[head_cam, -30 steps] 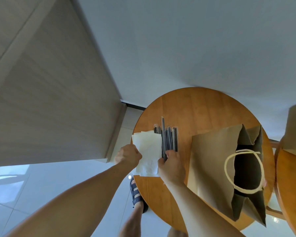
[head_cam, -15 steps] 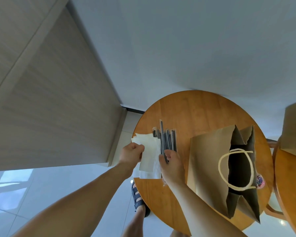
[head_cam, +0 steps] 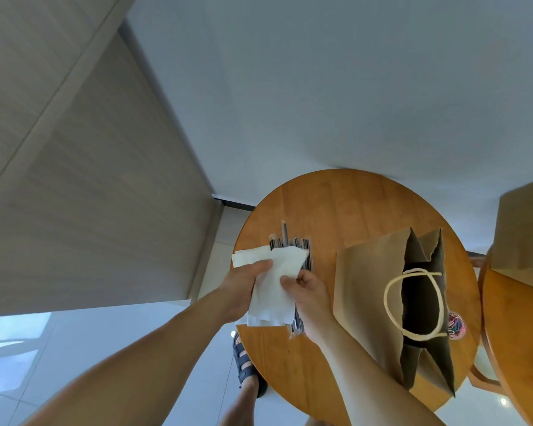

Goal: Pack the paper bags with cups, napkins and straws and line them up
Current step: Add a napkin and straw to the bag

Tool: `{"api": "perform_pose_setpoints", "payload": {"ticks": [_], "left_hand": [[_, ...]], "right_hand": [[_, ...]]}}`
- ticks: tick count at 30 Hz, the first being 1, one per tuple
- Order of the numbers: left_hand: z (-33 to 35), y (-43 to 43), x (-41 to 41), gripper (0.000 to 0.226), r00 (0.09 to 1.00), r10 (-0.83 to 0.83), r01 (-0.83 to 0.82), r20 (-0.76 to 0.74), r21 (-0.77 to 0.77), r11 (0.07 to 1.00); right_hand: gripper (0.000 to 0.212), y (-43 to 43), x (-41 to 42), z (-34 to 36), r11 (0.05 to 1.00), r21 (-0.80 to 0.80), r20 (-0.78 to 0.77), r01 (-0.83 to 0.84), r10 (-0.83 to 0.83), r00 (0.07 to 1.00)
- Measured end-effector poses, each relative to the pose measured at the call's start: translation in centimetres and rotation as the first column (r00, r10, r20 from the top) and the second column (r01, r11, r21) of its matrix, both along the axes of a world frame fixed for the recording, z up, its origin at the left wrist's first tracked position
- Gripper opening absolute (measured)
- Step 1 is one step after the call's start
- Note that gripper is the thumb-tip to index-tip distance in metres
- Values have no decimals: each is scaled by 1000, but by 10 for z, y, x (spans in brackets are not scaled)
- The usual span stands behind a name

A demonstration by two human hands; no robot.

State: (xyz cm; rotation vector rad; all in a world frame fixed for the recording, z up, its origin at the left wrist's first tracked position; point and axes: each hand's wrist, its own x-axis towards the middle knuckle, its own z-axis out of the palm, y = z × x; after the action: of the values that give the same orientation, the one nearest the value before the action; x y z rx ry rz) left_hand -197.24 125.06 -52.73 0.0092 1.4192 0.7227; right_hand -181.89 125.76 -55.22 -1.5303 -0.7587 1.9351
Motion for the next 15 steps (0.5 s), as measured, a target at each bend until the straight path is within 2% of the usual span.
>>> {"api": "perform_pose_setpoints", "payload": {"ticks": [2,5,7,9,11,15], "left_hand": [[0,2,2,35,994,-19,19,-108,-2,1000],[-1,1,2,27,982,35,-36,-187,-2,999],[-2,-2,0,25,977,8,-6,-214,9,1000],[-3,-7,-1,26,971,-33,38,-235,17,999],[-3,-11,-3,27,970,-45,53,-238,27,998],[-4,-15,-3,32,970,-56,67,-238,38,997]], "right_hand": [[10,-2,2,-8,999,30,89,-40,37,995],[7,-5,9,-26,991,132,346,-28,-20,938],[7,-5,17,-38,976,175,592,-131,2,806],[24,-3,23,-49,948,107,793,-299,99,601],[35,0,24,-56,918,26,865,-396,179,469],[30,4,22,-62,868,-71,881,-491,285,377]]}}
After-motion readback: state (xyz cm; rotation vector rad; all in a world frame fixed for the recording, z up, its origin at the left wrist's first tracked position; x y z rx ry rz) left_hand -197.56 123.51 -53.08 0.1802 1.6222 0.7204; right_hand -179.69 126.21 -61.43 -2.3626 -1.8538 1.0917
